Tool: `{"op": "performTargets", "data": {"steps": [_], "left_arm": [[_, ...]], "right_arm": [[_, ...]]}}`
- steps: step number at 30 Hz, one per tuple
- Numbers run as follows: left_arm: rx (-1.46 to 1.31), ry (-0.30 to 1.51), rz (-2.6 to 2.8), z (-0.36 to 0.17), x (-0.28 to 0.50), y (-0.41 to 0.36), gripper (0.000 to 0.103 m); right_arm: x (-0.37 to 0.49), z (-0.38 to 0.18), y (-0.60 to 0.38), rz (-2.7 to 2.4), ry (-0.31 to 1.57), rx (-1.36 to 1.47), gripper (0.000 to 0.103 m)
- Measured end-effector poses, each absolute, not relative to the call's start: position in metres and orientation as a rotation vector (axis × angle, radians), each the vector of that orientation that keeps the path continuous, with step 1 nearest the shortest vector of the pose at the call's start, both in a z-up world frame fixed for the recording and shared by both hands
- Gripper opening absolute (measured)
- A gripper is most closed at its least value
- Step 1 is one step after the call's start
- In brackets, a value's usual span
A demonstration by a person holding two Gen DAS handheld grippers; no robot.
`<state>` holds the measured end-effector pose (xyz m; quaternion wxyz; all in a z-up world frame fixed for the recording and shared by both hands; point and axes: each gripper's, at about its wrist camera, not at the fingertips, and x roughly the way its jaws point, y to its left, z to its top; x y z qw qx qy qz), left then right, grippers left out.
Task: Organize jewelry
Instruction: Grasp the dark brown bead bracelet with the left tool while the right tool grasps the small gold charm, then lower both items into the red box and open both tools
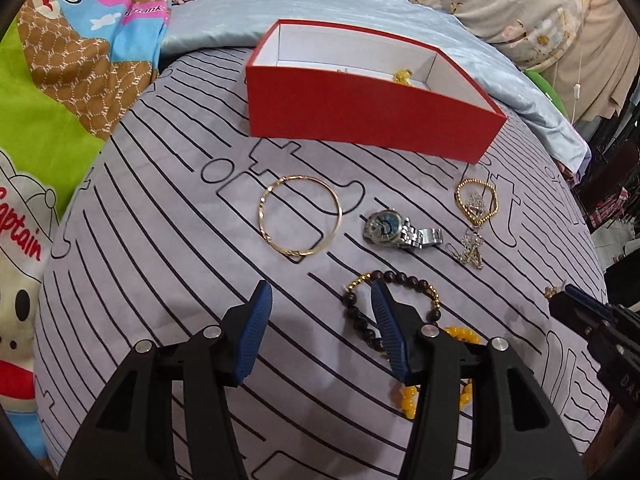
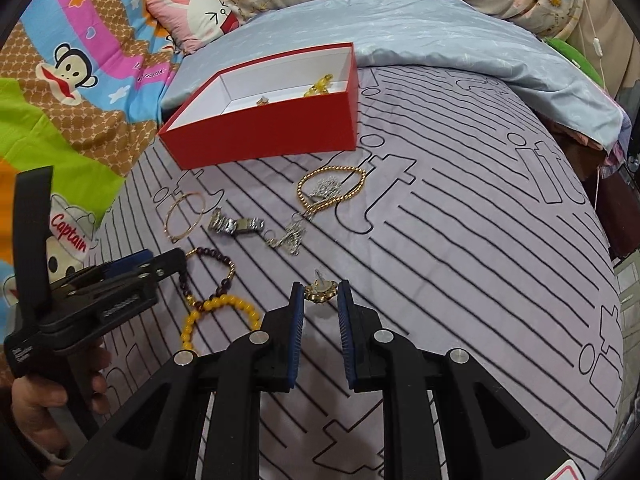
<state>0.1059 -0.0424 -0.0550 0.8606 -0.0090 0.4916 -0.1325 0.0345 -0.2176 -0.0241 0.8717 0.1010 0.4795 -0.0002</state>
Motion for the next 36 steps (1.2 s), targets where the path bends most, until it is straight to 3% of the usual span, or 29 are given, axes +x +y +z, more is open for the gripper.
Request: {"op": "performTargets", "data": {"steps": [3, 7, 12, 15, 22, 36], "left_arm": [[0.001, 1.039, -0.279, -0.062, 0.105, -0.05, 0.049], [0.024, 1.025, -0.283, -0.063, 0.102, -0.056, 0.04], [0.033, 1.026, -0.314, -0.063, 0.099, -0.06, 0.016], [0.03, 1.032, -0.33, -0.063, 0.098, -0.06, 0.007], [0.005, 1.018, -0.345, -0.051, 0.094, -0.056, 0.007], [-0.07, 0.897, -0.398, 0.023, 0.108, -0.043, 0.007]], "right_arm": [[0.035, -0.024, -0.213, 0.011, 1.005, 0.209, 0.016], [0.035, -0.024, -0.21, 0.018, 1.005, 0.209, 0.016], [0.035, -0.024, -0.208, 0.025, 1.005, 0.211, 0.016], [0.035, -0.023, -0.207, 0.029, 1.005, 0.21, 0.016], [0.033, -0.017, -0.205, 0.034, 0.994, 0.21, 0.016], [0.052, 0.023, -0.202, 0.073, 0.895, 0.215, 0.016]]}}
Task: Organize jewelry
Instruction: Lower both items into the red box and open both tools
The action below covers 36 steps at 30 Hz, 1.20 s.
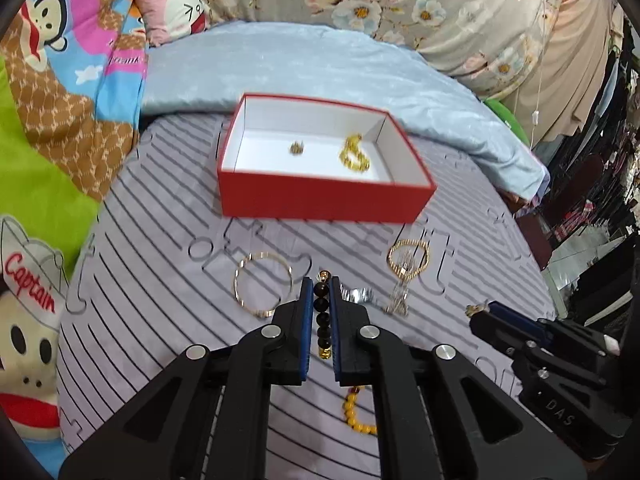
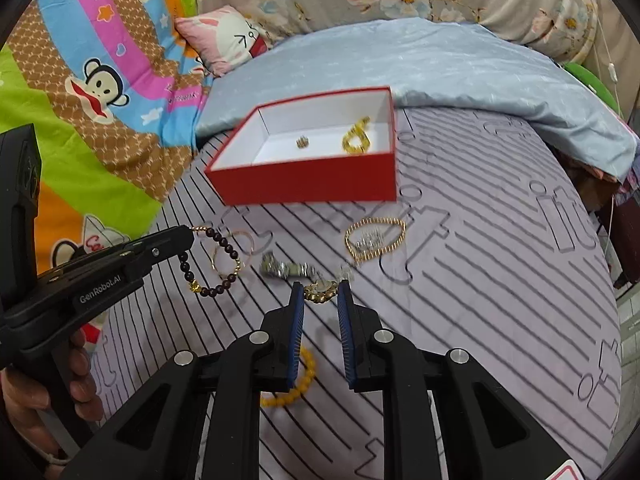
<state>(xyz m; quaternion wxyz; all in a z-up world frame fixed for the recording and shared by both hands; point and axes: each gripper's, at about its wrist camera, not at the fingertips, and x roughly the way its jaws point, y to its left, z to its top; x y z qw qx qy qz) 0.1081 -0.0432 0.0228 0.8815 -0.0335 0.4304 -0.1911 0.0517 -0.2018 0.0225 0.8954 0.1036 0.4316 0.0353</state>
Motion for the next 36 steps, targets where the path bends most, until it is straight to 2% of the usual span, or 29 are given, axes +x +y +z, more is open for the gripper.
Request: {"op": "performTargets", "data": {"steps": [6, 11, 19, 26, 28, 29, 31, 33, 34, 36], "left_arm": [[-0.053, 0.791, -0.397, 0.06, 0.145, -0.052, 0.007], [-0.038, 0.738, -0.371, 0.071, 0.188, -0.06, 0.007], [-0.029, 0.793, -0.33, 0.033, 0.256, -0.076, 0.007], [-0.026, 0.842, -0.327, 0.005, 0.284, -0.081, 0.007], [-0.016, 0.835, -0.319, 0.003, 0.287, -0.083, 0.008], [-0.009, 0.837, -0.315, 0.002, 0.288, -0.084, 0.01], [-0.006, 0.836, -0.298, 0.002, 0.288, -0.082, 0.025], [-0.016, 0.821, -0.281, 0.006, 0.283, -0.077, 0.047], [-0.02, 0.809, -0.271, 0.009, 0.278, -0.073, 0.053], [-0.018, 0.793, -0.261, 0.015, 0.268, -0.068, 0.055]], "right_arm": [[0.1, 0.051, -0.208, 0.071, 0.808, 0.17, 0.016], [0.151, 0.067, -0.217, 0.065, 0.764, 0.166, 0.016], [0.225, 0.035, -0.217, 0.06, 0.834, 0.181, 0.016], [0.252, 0.004, -0.219, 0.041, 0.884, 0.193, 0.017], [0.254, 0.003, -0.221, 0.02, 0.877, 0.184, 0.02], [0.254, 0.005, -0.223, 0.013, 0.872, 0.182, 0.024], [0.248, 0.011, -0.226, -0.001, 0.857, 0.188, 0.029], [0.238, 0.017, -0.23, -0.006, 0.844, 0.191, 0.031], [0.232, 0.019, -0.232, -0.012, 0.84, 0.19, 0.032], [0.215, 0.024, -0.233, -0.017, 0.834, 0.186, 0.034]]}}
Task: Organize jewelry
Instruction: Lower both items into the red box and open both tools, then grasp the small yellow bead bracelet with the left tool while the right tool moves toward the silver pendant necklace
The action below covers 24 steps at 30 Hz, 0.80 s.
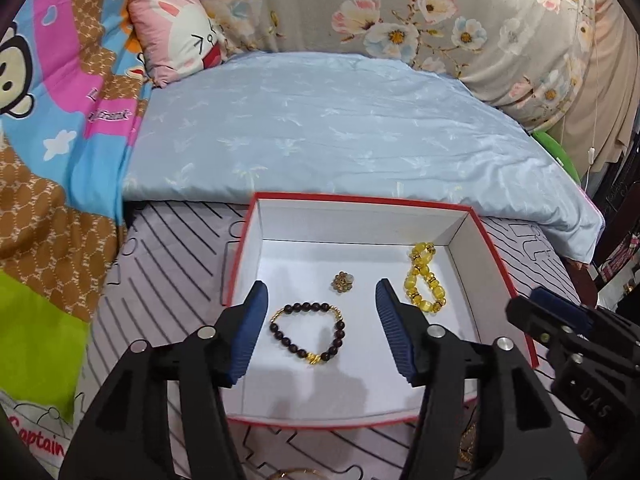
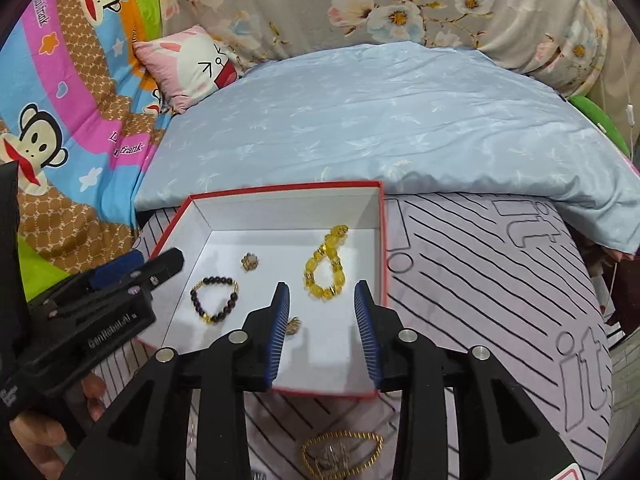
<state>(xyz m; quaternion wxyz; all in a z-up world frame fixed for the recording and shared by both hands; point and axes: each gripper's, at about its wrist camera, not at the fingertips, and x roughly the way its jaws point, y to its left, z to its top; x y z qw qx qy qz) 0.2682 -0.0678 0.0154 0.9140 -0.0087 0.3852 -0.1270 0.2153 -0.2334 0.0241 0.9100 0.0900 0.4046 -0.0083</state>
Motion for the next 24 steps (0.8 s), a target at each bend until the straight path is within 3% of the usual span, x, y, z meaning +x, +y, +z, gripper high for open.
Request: {"op": "performTargets", "data": {"steps": [12, 24], "left_arm": [[-0.014, 0.876, -0.263, 0.001, 0.163, -0.032, 0.056], [0.011, 1.027, -0.363, -0.037, 0.073, -0.054, 0.056]], "right_arm": [[0.083, 0.006, -0.243, -0.066, 0.902, 0.239, 0.035], [0.018, -0.016, -0.226, -0.093, 0.971, 0.208, 0.035]]}}
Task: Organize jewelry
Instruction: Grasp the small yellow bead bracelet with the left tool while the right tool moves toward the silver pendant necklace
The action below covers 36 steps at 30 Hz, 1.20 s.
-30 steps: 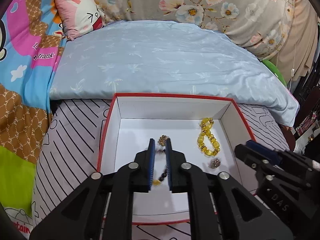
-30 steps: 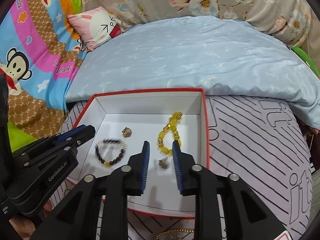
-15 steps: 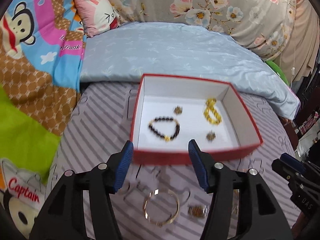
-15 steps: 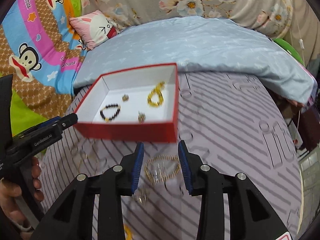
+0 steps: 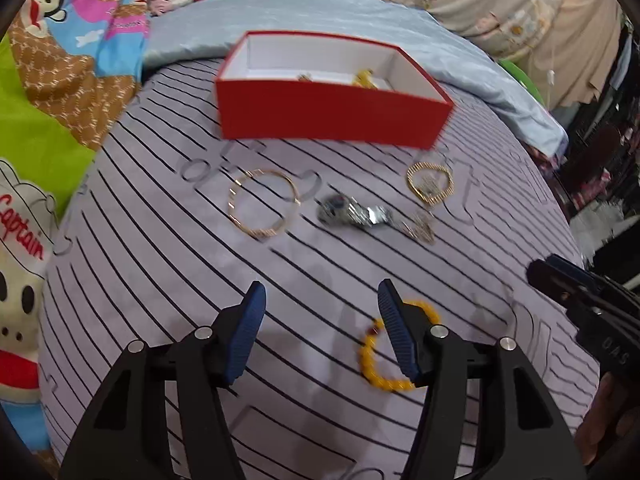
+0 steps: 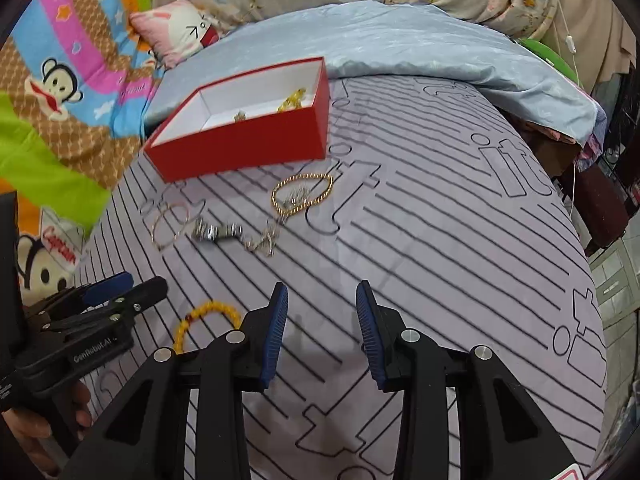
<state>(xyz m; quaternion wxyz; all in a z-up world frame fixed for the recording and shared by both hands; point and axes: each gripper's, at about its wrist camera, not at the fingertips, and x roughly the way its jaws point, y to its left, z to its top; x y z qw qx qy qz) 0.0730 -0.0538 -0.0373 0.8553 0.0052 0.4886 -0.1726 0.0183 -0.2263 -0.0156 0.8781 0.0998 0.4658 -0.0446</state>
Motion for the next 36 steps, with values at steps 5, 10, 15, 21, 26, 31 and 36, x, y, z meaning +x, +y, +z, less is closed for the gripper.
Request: {"op": "performTargets", "data": {"steps": [5, 10, 15, 21, 26, 31, 36], "left_arm": [[0.041, 1.055, -0.375, -0.052, 0.06, -0.071, 0.056], [0.083, 1.059, -0.378, -0.062, 0.055, -0.082, 0.055], [0.133, 1.026, -0.364, -0.064, 0.049, -0.087, 0.043], [0.158, 1.011, -0.381, -0.063, 0.048, -0.085, 0.007], [0.108, 1.003, -0.369, -0.052, 0.052, -0.07, 0.006], [0.062, 0.969, -0.333, -0.034, 0.063, -0.05, 0.006], [0.031, 0.956, -0.295, -0.025, 0.074, -0.033, 0.007]], "right_arm": [[0.01, -0.022, -0.22, -0.075, 0.992, 0.219, 0.035], [0.008, -0.021, -0.218, -0.066, 0.991, 0.215, 0.035], [0.007, -0.023, -0.217, -0.061, 0.994, 0.214, 0.035], [0.01, -0.027, -0.213, -0.041, 1.004, 0.22, 0.035], [0.024, -0.032, -0.206, -0.013, 1.012, 0.214, 0.035], [0.048, -0.04, -0.198, 0.02, 1.015, 0.215, 0.035], [0.076, -0.051, -0.191, 0.042, 1.026, 0.208, 0.033]]}}
